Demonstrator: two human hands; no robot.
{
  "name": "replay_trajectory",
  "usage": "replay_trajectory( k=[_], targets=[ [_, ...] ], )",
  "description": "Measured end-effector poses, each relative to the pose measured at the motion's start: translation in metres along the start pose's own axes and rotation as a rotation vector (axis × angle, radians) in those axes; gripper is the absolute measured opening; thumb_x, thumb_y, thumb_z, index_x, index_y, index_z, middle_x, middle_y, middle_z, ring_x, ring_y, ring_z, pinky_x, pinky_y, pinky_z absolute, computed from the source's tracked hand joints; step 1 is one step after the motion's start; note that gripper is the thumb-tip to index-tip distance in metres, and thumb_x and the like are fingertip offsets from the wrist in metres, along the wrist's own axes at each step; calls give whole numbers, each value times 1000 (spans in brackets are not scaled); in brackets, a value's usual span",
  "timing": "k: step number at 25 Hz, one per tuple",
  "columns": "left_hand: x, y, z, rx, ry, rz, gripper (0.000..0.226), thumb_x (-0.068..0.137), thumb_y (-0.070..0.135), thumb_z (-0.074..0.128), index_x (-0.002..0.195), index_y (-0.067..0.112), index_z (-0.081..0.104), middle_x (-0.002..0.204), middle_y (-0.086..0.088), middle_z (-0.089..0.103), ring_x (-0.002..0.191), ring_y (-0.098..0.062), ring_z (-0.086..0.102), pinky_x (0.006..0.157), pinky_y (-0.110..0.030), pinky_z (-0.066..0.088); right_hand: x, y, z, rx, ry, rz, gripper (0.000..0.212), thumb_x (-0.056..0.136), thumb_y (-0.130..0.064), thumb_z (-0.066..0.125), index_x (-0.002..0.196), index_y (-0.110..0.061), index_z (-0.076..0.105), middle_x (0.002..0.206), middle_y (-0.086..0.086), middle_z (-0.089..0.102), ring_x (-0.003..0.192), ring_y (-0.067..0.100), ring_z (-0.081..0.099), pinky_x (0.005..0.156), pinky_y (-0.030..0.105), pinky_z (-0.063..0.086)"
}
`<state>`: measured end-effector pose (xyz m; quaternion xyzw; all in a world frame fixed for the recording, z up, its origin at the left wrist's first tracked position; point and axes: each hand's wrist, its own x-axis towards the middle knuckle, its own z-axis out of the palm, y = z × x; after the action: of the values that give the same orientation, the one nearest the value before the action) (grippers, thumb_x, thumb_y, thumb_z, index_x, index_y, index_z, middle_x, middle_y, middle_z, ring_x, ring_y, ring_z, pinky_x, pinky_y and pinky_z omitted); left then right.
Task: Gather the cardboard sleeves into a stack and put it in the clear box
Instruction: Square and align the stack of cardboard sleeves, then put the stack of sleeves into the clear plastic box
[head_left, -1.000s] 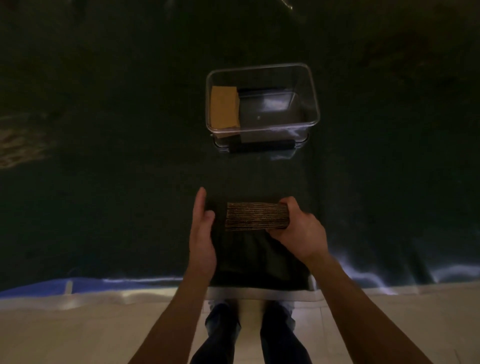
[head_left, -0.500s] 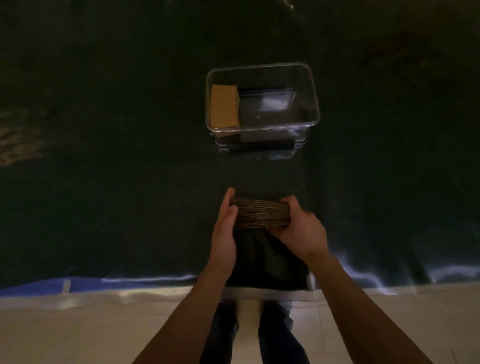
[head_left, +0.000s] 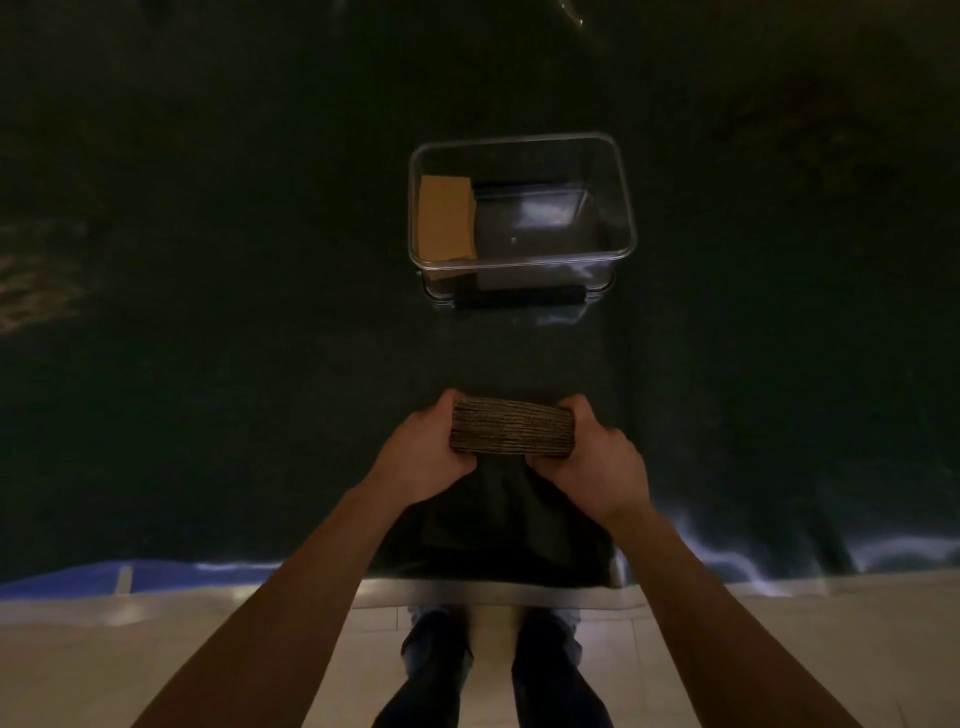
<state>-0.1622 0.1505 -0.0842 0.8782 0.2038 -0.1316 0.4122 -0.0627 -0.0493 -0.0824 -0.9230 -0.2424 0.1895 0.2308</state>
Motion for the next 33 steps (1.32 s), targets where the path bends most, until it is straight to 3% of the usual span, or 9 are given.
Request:
replay_trajectory(
  k=[2, 6, 10, 13, 15, 18, 22, 27, 33],
  targets=[
    [0, 2, -2, 65, 71, 29, 51, 74, 27, 73, 115, 32, 43, 92, 12, 62, 86, -12, 63, 70, -26, 48, 1, -1, -3, 11, 32, -22, 54, 76, -50, 73, 117, -27, 46, 93, 3, 74, 82, 28, 71, 67, 33, 52],
    [-6, -3, -5, 175, 175, 66, 45, 75, 37, 71, 102, 41, 35, 75, 17, 58, 66, -5, 58, 55, -22, 43, 3, -3, -1, -21, 98, -80, 50, 77, -53, 68, 114, -28, 44, 86, 0, 73, 73, 25, 71, 64, 33, 53],
    [-9, -4, 7, 11, 149, -57, 41, 79, 29, 72, 98, 36, 38, 79, 11, 63, 71, -11, 64, 60, -25, 49, 2, -6, 5, -49, 9, -46, 48, 80, -52, 66, 112, -23, 43, 88, 4, 72, 79, 31, 71, 67, 38, 55],
    [-10, -5, 9, -14, 180, -24, 40, 78, 29, 71, 93, 41, 36, 73, 15, 61, 62, 3, 58, 52, -10, 39, 1, -4, 4, -34, 71, -81, 45, 79, -51, 66, 105, -24, 42, 76, -5, 63, 70, 27, 69, 58, 32, 48],
    [-11, -4, 14, -12, 198, -55, 40, 78, 31, 70, 92, 40, 34, 72, 13, 60, 60, 0, 56, 49, -14, 38, -1, -4, 6, -14, 44, -67, 44, 81, -51, 66, 105, -25, 40, 77, -9, 59, 70, 24, 69, 60, 31, 48],
    [-11, -1, 16, 7, 177, -97, 38, 79, 32, 68, 96, 37, 34, 76, 10, 60, 65, -12, 59, 53, -25, 41, 1, -5, 5, -4, -12, -20, 45, 81, -48, 67, 108, -23, 41, 84, -2, 66, 76, 26, 69, 65, 36, 53],
    [-9, -3, 9, 47, 193, -57, 41, 77, 36, 66, 92, 44, 28, 73, 13, 58, 61, -9, 57, 52, -26, 41, -1, -6, 5, 8, 69, -55, 40, 80, -46, 67, 103, -25, 41, 71, -12, 54, 63, 18, 62, 57, 30, 46],
    [-14, -5, 17, 127, 184, -110, 38, 80, 38, 63, 100, 37, 31, 76, 9, 58, 68, -17, 60, 59, -30, 46, -2, -7, 5, 8, -44, 23, 45, 81, -47, 67, 108, -22, 41, 88, 5, 71, 79, 30, 70, 71, 44, 58],
    [-12, 3, -9, -49, 12, -60, 40, 66, 50, 65, 93, 47, 35, 84, 17, 62, 73, -2, 61, 63, -26, 47, 0, -16, -14, 125, -142, 80, 53, 71, -45, 80, 106, -20, 48, 98, 4, 71, 90, 25, 68, 77, 42, 57]
  ],
)
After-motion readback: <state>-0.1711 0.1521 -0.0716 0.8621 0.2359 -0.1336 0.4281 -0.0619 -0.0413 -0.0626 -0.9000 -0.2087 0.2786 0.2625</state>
